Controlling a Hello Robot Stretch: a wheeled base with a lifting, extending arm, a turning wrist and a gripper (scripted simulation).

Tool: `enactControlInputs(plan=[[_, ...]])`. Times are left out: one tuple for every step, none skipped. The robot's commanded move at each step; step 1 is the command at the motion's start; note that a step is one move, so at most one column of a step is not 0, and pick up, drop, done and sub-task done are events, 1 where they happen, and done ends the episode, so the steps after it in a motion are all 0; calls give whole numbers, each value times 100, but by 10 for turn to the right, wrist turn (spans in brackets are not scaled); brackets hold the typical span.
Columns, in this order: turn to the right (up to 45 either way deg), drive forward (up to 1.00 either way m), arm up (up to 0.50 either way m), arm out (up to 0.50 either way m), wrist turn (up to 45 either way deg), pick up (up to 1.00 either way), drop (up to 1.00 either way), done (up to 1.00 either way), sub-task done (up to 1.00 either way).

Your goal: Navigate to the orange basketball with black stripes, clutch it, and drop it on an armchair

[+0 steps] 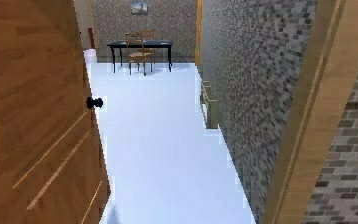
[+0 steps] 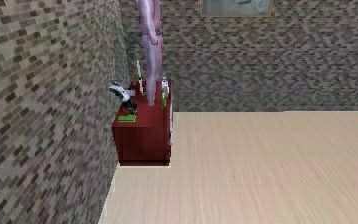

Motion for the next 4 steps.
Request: enactControlInputs(plan=[[30, 0, 0, 0, 0, 0, 0, 0, 0], [0, 100, 0, 0, 0, 0, 0, 0, 0], [0, 10, 0, 0, 0, 0, 0, 0, 0], [-330, 0, 0, 0, 0, 0, 0, 0, 0]])
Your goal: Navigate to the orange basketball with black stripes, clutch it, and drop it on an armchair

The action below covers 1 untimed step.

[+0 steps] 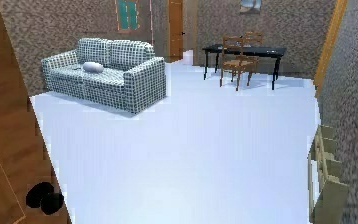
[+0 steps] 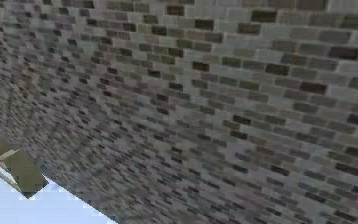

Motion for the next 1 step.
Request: enactControlInputs(plan=[[0, 75, 0, 0, 0, 0, 0, 0, 0]])
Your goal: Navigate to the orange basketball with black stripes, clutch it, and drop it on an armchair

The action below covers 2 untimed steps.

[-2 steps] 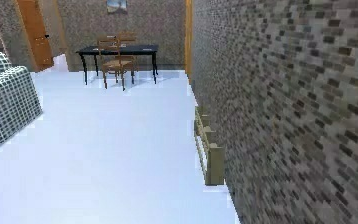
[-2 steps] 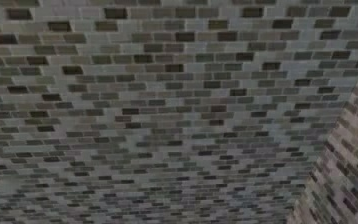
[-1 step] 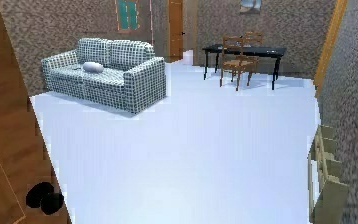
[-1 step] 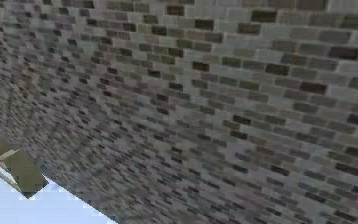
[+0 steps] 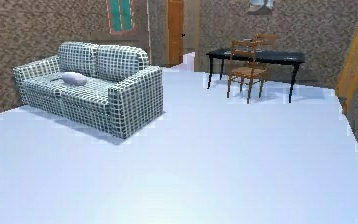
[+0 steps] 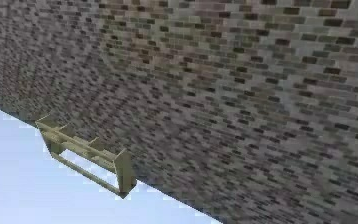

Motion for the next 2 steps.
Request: enactControlInputs(plan=[[0, 100, 0, 0, 0, 0, 0, 0, 0], [30, 0, 0, 0, 0, 0, 0, 0, 0]])
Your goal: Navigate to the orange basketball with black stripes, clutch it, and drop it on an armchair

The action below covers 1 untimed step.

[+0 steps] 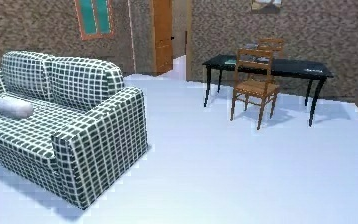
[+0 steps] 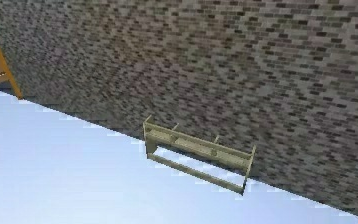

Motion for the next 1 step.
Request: enactControlInputs(plan=[[0, 100, 0, 0, 0, 0, 0, 0, 0]])
